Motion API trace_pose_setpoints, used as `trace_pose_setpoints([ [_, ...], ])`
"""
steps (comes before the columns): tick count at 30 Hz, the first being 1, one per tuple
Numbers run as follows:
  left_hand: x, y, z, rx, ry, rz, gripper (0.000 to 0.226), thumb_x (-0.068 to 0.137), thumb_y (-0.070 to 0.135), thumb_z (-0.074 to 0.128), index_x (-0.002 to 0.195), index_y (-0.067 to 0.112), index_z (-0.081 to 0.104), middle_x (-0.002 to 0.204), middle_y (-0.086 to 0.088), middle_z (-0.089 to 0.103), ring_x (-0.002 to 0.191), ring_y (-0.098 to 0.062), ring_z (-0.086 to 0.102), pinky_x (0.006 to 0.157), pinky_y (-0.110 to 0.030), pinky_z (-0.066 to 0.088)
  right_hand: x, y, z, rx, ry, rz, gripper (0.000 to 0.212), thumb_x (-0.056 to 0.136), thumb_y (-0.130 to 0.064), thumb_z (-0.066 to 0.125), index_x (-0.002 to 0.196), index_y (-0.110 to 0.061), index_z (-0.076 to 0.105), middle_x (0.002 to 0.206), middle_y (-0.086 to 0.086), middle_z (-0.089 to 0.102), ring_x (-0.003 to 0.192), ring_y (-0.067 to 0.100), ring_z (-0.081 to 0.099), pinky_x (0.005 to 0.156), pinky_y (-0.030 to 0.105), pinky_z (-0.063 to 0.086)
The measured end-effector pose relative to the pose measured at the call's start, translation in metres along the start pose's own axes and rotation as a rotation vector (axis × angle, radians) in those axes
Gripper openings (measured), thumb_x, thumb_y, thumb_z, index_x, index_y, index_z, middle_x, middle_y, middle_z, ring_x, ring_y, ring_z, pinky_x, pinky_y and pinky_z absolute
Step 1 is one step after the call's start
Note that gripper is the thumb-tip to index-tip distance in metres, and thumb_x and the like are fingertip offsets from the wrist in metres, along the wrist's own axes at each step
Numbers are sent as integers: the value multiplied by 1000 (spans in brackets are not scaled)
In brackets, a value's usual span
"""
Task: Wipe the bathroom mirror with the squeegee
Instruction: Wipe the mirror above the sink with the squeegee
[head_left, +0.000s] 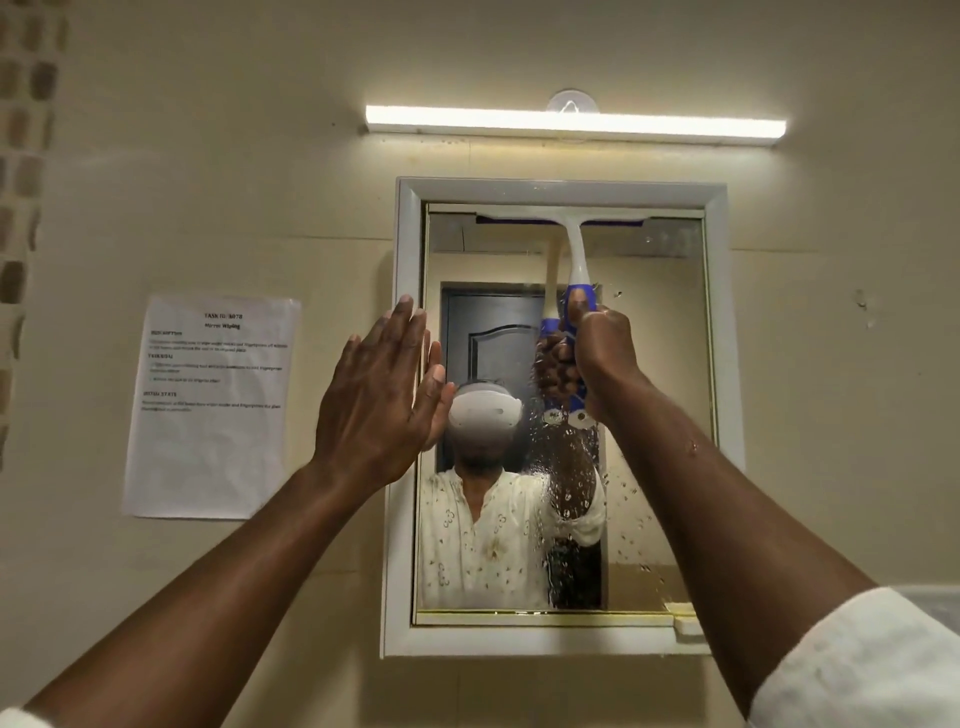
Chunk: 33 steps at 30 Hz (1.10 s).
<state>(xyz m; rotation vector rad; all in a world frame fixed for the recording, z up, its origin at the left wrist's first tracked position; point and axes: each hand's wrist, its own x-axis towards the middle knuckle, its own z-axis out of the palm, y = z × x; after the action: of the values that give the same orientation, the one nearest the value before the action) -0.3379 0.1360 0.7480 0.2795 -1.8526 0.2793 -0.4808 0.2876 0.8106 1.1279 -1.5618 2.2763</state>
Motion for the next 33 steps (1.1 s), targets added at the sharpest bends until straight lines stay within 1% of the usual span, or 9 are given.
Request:
trace_pose_setpoints([
  [4, -3, 3, 5, -6, 3, 8, 69, 90, 55, 8, 150, 22, 8, 159, 4, 1, 146, -13, 5, 119, -38, 9, 3, 4, -1, 1, 36, 4, 25, 97, -26, 42, 89, -6, 55, 65, 4, 50, 51, 13, 46, 53, 26, 39],
  [7, -8, 5, 12, -17, -5, 12, 68, 91, 56, 8, 150, 23, 8, 159, 4, 3, 146, -13, 6, 119, -39, 10, 0, 6, -6, 54, 32, 51, 25, 96, -28, 45, 87, -7, 56, 58, 2, 49, 35, 7, 44, 40, 17, 37],
  [9, -11, 5, 18, -20, -16, 13, 67, 91, 56, 9, 150, 24, 7, 159, 4, 3, 146, -12, 5, 119, -39, 10, -4, 9, -8, 58, 42, 63, 27, 96, -30, 46, 84, -7, 56, 55, 1, 49, 31, 7, 42, 36, 14, 35],
  [11, -13, 6, 24, -20, -19, 16, 66, 92, 57, 7, 151, 25, 6, 159, 4, 3, 146, -10, 3, 119, -38, 8, -11, 14, -9, 56, 44, 69, 28, 95, -30, 47, 86, -6, 56, 55, 2, 49, 32, 8, 42, 36, 16, 34],
  [16, -18, 10, 34, -15, -16, 26, 65, 93, 57, 7, 150, 25, 10, 159, 5, 5, 144, -7, 1, 118, -36, 6, -32, 34, -15, 50, 25, 85, 31, 96, -27, 45, 103, 1, 57, 60, 5, 49, 42, 13, 42, 39, 19, 36],
  [20, -24, 18, 36, -18, -26, 31, 68, 92, 58, 3, 150, 23, 11, 160, 2, 6, 145, -10, 3, 118, -35, 5, -50, 47, -21, 68, 7, 102, 28, 97, -29, 45, 100, -3, 54, 62, 5, 47, 47, 16, 42, 47, 24, 37],
  [26, -33, 26, 32, -37, -33, 22, 64, 94, 53, 12, 150, 22, 13, 160, 2, 9, 146, -11, 7, 117, -35, 7, -74, 69, -30, 14, 32, 77, 32, 98, -34, 42, 92, -7, 57, 61, 4, 50, 45, 11, 43, 43, 20, 38],
  [29, -37, 27, 33, -46, -46, 8, 65, 94, 54, 13, 150, 23, 13, 160, 1, 8, 146, -11, 6, 117, -35, 5, -85, 81, -32, 26, 27, 82, 31, 98, -35, 42, 87, -11, 57, 62, 3, 52, 47, 12, 45, 46, 22, 38],
  [33, -46, 28, 36, -32, -74, 2, 65, 94, 55, 11, 151, 22, 11, 160, 2, 6, 146, -12, 5, 117, -34, 4, -92, 84, -34, 46, 17, 112, 31, 98, -36, 42, 93, -9, 57, 62, 4, 50, 46, 11, 43, 42, 20, 37],
])
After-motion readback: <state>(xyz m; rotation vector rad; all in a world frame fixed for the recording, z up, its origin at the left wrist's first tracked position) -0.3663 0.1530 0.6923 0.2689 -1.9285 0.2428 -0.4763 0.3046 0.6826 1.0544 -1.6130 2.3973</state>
